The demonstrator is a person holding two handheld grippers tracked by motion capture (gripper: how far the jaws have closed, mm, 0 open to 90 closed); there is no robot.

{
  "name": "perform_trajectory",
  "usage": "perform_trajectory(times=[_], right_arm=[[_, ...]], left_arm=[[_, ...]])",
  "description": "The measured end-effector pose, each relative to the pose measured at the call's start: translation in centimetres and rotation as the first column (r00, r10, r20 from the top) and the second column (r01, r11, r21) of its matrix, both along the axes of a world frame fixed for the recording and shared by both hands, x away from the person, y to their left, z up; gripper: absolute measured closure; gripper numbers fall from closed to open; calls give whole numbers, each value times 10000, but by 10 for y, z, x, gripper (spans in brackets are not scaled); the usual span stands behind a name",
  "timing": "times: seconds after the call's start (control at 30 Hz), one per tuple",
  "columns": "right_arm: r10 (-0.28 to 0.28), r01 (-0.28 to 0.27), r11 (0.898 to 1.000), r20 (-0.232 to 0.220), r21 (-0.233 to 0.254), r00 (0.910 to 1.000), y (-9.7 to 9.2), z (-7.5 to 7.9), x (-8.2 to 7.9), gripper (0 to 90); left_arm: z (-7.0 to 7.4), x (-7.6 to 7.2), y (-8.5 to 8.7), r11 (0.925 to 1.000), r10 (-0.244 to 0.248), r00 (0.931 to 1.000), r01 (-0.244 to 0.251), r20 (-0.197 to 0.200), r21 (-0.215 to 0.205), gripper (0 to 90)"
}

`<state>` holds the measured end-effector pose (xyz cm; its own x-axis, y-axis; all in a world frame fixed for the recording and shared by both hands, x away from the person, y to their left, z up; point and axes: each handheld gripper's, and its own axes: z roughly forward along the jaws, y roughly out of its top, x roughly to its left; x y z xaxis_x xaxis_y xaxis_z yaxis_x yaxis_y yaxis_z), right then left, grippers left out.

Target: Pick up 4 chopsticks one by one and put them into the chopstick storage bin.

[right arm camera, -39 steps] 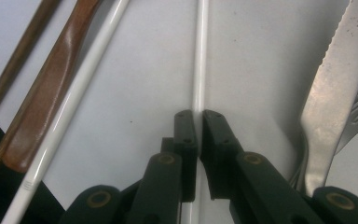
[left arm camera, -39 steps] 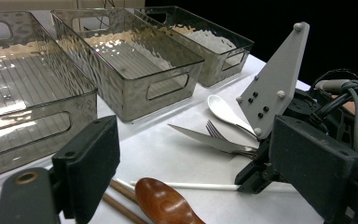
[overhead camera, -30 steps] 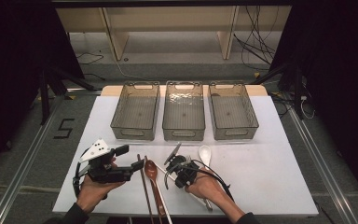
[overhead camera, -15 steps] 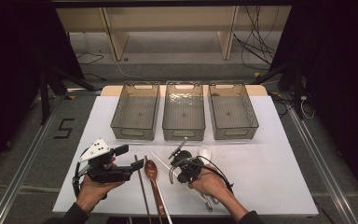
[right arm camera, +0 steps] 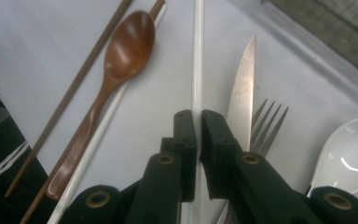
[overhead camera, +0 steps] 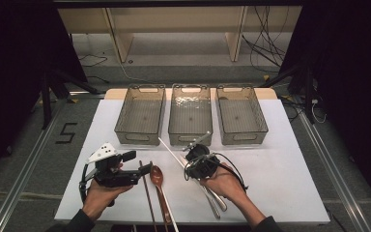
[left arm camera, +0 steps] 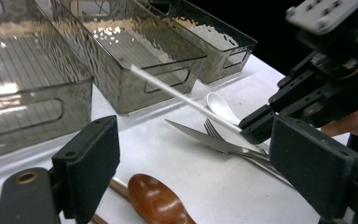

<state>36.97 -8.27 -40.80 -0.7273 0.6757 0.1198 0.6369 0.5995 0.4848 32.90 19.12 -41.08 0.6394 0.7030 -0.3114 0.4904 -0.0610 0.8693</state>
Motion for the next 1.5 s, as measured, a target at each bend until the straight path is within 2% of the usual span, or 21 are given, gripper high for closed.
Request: perform_trajectory(times=[0.2, 0.3, 0.33, 0.4, 0.47, 0.5, 0.53, 0.57, 0.63, 0.7, 0.87, 1.03, 1.1, 1.23, 1.33, 1.5], right_arm=[[47, -65, 9985, 344, 549, 9994, 0, 9, -3, 856], [106, -175, 9957, 753, 911, 9971, 1, 14, -6, 855], [122, -209, 9947, 865, 1002, 9962, 1, 16, -7, 856], [147, -248, 9938, 928, 1087, 9956, 1, 17, -8, 856], [182, -334, 9920, 1237, 1219, 9922, 4, 20, -12, 855], [186, -362, 9908, 1335, 1306, 9909, 5, 20, -13, 855], [215, -414, 9899, 1449, 1357, 9892, 6, 21, -14, 855], [215, -414, 9899, 1449, 1357, 9892, 6, 21, -14, 855], [226, -500, 9865, 1723, 1562, 9848, 8, 23, -17, 855], [216, -532, 9848, 1870, 1655, 9821, 10, 24, -18, 855], [134, -533, 9817, 2130, 1826, 9770, 11, 24, -20, 855], [128, -612, 9793, 2430, 1930, 9699, 14, 24, -23, 855], [123, -623, 9788, 2477, 1951, 9688, 15, 24, -23, 855], [51, -597, 9777, 2615, 2015, 9652, 14, 24, -24, 855], [-43, -549, 9759, 2702, 2111, 9628, 13, 25, -24, 855], [-70, -543, 9755, 2770, 2132, 9608, 14, 24, -24, 855]], left_arm=[[-1, 10, -11, 9988, -55, 9982, 26, -603, -480, 157], [1, 14, -21, 9986, -104, 9964, 60, -841, -525, 159], [2, 18, -26, 9972, -193, 9952, 122, -965, -734, 159], [3, 20, -27, 9965, -160, 9948, 76, -1009, -831, 159], [6, 27, -30, 9934, -70, 9924, -72, -1232, -1148, 166], [6, 27, -30, 9934, -70, 9924, -72, -1232, -1148, 181], [7, 30, -31, 9903, -224, 9906, 36, -1347, -1388, 212], [7, 30, -31, 9903, -224, 9906, 36, -1347, -1388, 229], [9, 33, -32, 9902, -247, 9898, 49, -1406, -1397, 249], [10, 35, -34, 9872, -164, 9880, -85, -1539, -1595, 281], [10, 40, -35, 9832, -198, 9849, -120, -1721, -1819, 360], [11, 44, -39, 9778, -445, 9805, 34, -1916, -2097, 469], [10, 46, -43, 9746, -666, 9775, 207, -2003, -2231, 503], [9, 47, -44, 9722, -779, 9749, 279, -2085, -2325, 567], [7, 48, -45, 9700, -936, 9701, 382, -2238, -2402, 631], [6, 48, -47, 9661, -1059, 9680, 459, -2277, -2542, 693]])
